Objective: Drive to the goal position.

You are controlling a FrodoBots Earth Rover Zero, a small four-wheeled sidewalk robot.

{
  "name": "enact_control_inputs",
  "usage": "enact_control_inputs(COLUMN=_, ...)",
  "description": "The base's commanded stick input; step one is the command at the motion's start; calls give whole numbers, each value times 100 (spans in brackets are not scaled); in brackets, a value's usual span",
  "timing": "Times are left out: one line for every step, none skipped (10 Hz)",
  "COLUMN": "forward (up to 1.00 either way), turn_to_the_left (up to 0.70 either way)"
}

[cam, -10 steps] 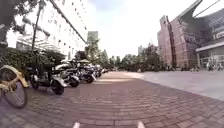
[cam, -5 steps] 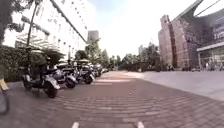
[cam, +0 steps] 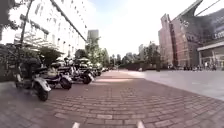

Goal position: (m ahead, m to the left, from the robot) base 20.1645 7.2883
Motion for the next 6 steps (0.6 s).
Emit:
enact_control_inputs(forward=70, turn_to_the_left=0)
enact_control_inputs(forward=70, turn_to_the_left=0)
enact_control_inputs(forward=70, turn_to_the_left=0)
enact_control_inputs(forward=70, turn_to_the_left=0)
enact_control_inputs(forward=70, turn_to_the_left=0)
enact_control_inputs(forward=70, turn_to_the_left=0)
